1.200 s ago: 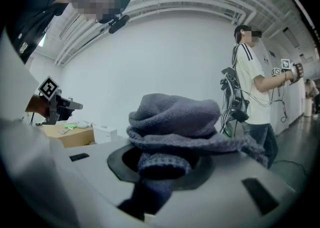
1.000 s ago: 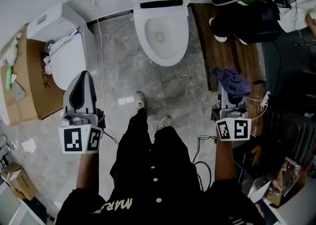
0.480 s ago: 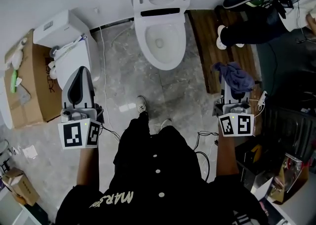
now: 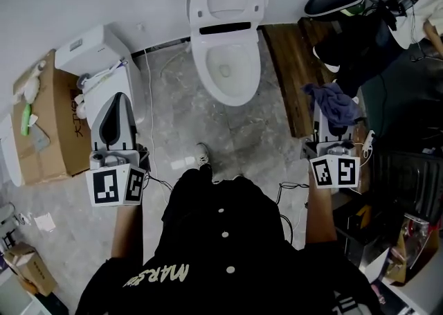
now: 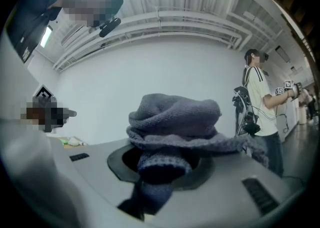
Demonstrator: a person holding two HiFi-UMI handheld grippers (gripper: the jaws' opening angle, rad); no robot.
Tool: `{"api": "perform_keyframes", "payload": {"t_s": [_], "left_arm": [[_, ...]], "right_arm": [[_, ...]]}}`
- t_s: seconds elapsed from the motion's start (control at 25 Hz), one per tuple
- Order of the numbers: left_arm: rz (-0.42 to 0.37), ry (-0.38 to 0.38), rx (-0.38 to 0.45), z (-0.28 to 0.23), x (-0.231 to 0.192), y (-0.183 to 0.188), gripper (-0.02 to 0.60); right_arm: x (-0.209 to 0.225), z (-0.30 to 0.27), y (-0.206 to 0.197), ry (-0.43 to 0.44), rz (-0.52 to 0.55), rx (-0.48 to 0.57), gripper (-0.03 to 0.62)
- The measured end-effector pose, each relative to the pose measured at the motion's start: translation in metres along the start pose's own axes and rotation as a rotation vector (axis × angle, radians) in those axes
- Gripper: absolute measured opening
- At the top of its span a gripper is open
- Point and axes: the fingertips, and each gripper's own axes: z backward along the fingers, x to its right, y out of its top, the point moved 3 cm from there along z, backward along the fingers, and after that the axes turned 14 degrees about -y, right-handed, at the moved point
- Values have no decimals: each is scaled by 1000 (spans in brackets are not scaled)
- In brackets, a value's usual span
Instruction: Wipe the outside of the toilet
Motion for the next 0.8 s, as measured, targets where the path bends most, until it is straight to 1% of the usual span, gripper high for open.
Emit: {"api": "perform_keyframes", "payload": {"t_s": [0.24, 0.36, 0.56, 0.8], "left_arm": [[-3, -19, 35, 15, -4, 9, 9], [-6, -14, 53, 17, -10, 13, 9], [0, -7, 67, 21, -30, 18, 9], [-8, -1, 74, 18, -54, 25, 9]], "right_arm": [[-3, 2, 15, -8, 4, 44, 117], [-6, 1, 23, -13, 6, 62, 117], [-20, -4, 28, -17, -4, 82, 118], [-38, -14, 29, -19, 7, 84, 118]]}}
